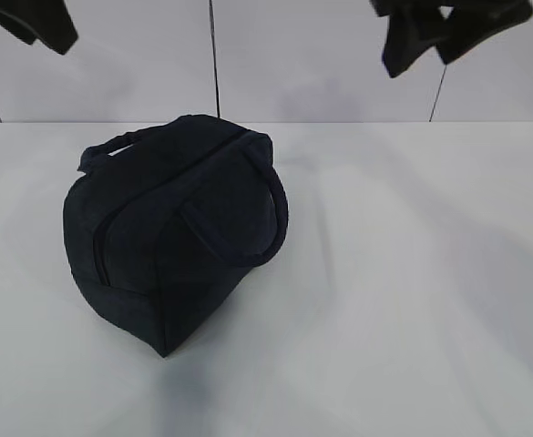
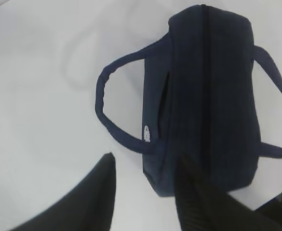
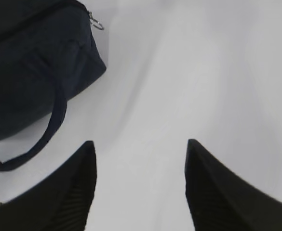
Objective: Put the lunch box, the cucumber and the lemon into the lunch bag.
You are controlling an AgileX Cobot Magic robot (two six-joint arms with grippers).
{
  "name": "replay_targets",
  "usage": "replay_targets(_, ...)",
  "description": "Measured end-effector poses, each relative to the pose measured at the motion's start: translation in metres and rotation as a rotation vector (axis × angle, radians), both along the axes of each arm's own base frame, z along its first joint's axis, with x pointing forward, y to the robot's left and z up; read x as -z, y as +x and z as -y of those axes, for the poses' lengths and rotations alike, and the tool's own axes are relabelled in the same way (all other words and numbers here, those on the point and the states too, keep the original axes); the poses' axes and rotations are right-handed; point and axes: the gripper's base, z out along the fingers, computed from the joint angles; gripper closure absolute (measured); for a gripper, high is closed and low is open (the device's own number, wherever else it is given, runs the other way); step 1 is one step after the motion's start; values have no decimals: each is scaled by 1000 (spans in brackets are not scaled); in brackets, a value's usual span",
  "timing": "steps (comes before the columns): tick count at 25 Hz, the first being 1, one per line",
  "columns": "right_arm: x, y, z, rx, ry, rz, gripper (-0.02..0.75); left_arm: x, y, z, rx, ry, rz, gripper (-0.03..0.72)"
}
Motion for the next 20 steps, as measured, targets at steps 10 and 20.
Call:
replay_targets(10,-23,-122,57,-4,41,93,302,-30,-94,-35,-6,-31,77,422)
replay_targets(20,-41,-218,106,14,98,316,302,-41,-175,-66,-5,-74,192,461)
